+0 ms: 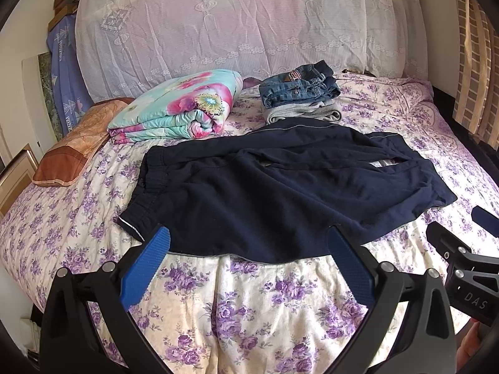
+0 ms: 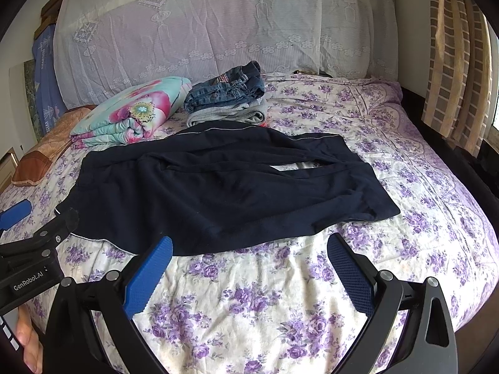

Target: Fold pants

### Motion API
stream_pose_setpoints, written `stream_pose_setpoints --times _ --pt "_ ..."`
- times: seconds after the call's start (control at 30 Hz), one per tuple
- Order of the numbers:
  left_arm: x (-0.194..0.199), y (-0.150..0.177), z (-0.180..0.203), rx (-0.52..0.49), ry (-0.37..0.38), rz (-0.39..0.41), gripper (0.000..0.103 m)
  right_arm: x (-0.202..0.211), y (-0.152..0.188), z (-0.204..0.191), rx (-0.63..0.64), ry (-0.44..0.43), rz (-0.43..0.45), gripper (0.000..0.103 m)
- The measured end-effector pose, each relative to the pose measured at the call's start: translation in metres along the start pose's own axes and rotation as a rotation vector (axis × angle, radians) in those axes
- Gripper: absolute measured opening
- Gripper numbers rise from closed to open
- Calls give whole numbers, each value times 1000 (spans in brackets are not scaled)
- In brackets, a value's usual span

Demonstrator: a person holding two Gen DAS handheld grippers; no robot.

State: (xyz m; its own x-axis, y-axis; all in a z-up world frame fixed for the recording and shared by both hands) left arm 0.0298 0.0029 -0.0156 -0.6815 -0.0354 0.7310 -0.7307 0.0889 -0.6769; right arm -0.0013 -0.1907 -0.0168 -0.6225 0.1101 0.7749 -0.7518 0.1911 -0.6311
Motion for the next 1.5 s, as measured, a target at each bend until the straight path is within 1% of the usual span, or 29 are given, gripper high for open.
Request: stream_pose_setpoints --times 1.5 --pt "-3 5 -8 3 -10 -3 98 -4 3 -4 3 4 -5 100"
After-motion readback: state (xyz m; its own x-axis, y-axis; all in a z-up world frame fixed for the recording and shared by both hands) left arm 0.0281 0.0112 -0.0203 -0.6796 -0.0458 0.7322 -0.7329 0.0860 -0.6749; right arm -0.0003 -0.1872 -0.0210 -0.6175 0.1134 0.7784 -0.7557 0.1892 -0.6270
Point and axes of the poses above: each gripper's, at about its wrist camera, not at the fingertips, and x roughly against the way its jaws point, z to its right, y to its underside, the point moved 4 cm from there along -x, roughly the way its jaws point, and after that the axes turned 9 degrees about -z, right-handed, at the moved point
